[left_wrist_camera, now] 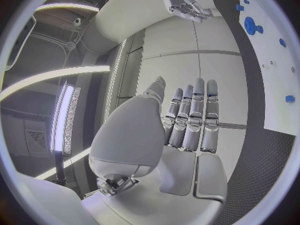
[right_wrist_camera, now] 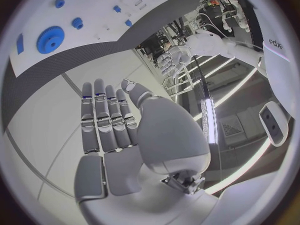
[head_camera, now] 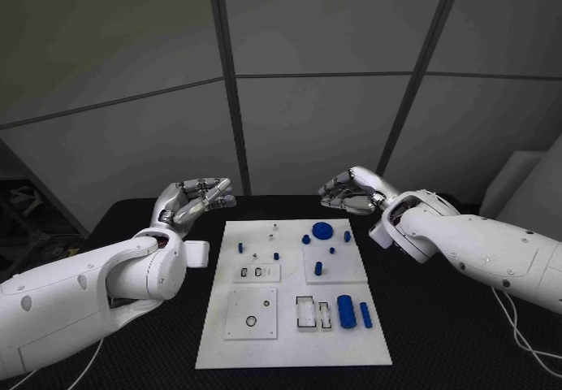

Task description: Assemble the parts on the task board

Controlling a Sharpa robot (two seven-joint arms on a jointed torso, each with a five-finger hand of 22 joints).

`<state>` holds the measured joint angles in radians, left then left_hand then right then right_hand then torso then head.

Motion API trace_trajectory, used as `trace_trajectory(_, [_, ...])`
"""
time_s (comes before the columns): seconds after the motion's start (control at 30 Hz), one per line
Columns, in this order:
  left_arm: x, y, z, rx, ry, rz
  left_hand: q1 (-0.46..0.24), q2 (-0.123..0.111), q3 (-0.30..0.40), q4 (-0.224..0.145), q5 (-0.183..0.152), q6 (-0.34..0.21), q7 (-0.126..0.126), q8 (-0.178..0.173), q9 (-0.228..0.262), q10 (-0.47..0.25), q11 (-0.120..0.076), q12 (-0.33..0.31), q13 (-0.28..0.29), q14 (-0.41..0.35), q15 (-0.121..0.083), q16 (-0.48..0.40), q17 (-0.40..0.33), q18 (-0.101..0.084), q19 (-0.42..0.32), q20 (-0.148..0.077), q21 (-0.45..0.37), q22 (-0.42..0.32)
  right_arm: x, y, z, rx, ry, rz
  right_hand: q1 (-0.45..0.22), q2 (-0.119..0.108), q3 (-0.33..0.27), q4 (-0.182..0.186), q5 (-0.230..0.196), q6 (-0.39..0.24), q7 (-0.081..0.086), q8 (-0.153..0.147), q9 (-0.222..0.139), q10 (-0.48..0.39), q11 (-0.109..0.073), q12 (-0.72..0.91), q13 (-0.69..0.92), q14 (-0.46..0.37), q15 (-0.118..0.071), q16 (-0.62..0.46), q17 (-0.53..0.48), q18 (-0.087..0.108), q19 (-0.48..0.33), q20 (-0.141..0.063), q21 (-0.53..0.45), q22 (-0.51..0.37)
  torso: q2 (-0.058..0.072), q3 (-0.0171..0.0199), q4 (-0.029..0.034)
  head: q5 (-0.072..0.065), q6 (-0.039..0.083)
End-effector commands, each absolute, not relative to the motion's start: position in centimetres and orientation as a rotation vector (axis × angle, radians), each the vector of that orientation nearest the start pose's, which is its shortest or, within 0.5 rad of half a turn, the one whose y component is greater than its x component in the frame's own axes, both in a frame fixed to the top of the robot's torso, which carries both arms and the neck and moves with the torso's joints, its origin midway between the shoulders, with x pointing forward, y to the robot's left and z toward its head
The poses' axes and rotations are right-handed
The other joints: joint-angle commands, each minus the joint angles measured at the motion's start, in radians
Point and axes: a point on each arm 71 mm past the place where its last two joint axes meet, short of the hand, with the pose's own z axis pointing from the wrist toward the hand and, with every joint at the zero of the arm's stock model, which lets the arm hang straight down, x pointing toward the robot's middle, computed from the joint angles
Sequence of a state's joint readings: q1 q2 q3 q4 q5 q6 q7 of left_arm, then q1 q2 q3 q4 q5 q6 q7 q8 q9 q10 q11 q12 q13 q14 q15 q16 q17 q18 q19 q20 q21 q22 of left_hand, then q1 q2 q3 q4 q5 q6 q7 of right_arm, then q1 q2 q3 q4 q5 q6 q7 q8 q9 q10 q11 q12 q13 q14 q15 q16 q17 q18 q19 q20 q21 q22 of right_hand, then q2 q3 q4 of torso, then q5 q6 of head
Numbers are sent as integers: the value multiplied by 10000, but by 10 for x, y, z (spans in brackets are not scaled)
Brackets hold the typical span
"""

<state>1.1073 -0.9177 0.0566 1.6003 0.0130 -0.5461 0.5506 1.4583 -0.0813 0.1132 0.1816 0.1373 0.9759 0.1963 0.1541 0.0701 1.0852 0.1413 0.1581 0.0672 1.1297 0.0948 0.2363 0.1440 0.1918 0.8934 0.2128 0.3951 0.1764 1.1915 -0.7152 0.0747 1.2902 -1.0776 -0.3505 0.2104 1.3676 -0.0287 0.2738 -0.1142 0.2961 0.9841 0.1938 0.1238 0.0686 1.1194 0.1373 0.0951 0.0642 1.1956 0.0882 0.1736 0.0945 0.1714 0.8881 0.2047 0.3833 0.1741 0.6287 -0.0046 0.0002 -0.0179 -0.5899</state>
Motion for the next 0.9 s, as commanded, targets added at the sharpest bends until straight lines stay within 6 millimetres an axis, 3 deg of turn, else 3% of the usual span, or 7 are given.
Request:
trace_trajectory(0.03, [468,234,-166,-10847,11823,-14748,67,-20,9,-71,-31,84,10,-55,-18,55,15,-45,-12,57,12,-5,14,-73,59,-2,44,9,536,-193,-153,-1042,15873,7951,-40,-441,47,-80,154,625,-294,-125,20,873,-402,-226,41,2555,-706,1158,756,112,1688,-887,1845,943,319,-54,66,-55,72])
trace_trajectory(0.13, [463,232,-164,-10808,11917,-14912,46,-35,3,-74,-33,88,11,-80,-26,59,19,-80,-16,50,17,-37,20,-76,74,-8,51,8,536,-188,-149,-1764,16007,7203,-131,-538,1,-24,178,681,-379,-252,7,868,-456,-303,45,3039,-821,1820,1305,87,1869,-1109,2699,1474,460,-72,96,-86,89])
trace_trajectory(0.2, [460,230,-162,-10783,11980,-15038,20,-50,-4,-79,-34,90,15,-115,-34,58,27,-129,-21,37,25,-83,27,-80,96,-12,62,8,536,-184,-148,-2184,16106,6735,-176,-607,10,6,144,658,-407,-337,-2,830,-492,-307,46,3071,-846,2071,1539,77,1824,-1127,3015,1684,577,-94,129,-117,127])
trace_trajectory(0.37, [454,224,-159,-10742,12127,-15322,-21,-61,-7,-106,-32,112,18,-194,-43,78,33,-239,-23,42,28,-178,55,-78,217,-31,134,29,535,-173,-148,-3055,16337,5786,-328,-775,61,194,46,638,-433,-534,11,245,-465,-270,69,3098,-825,4327,2933,102,1890,-1120,4184,2440,807,-143,175,-173,124])
trace_trajectory(0.47, [452,222,-158,-10732,12194,-15436,-43,-69,-14,-119,-36,119,22,-228,-45,81,38,-287,-23,45,30,-218,68,-79,279,-40,174,43,534,-167,-149,-3340,16424,5523,-334,-846,160,303,30,624,-447,-564,17,176,-481,-248,98,3160,-792,7138,5597,-73,2338,-1075,5608,4032,908,-167,196,-205,155])
trace_trajectory(0.53, [451,221,-158,-10726,12226,-15492,-54,-72,-18,-122,-36,120,25,-241,-46,81,41,-305,-24,44,31,-235,72,-80,300,-43,189,47,534,-164,-149,-3483,16449,5410,-358,-885,221,386,20,628,-432,-563,21,192,-493,-233,115,3169,-765,8281,6784,-205,2664,-1057,6467,5110,967,-177,201,-223,164])
trace_trajectory(0.9, [450,219,-157,-10721,12303,-15604,-100,-86,-40,-145,-40,113,41,-312,-50,68,58,-395,-24,30,43,-316,92,-87,377,-51,243,63,536,-158,-150,-3803,16502,4975,-305,-969,374,542,31,546,-424,-572,18,-44,-387,-253,98,3126,-713,10336,9025,-474,3232,-962,8042,7141,1141,-207,255,-288,163])
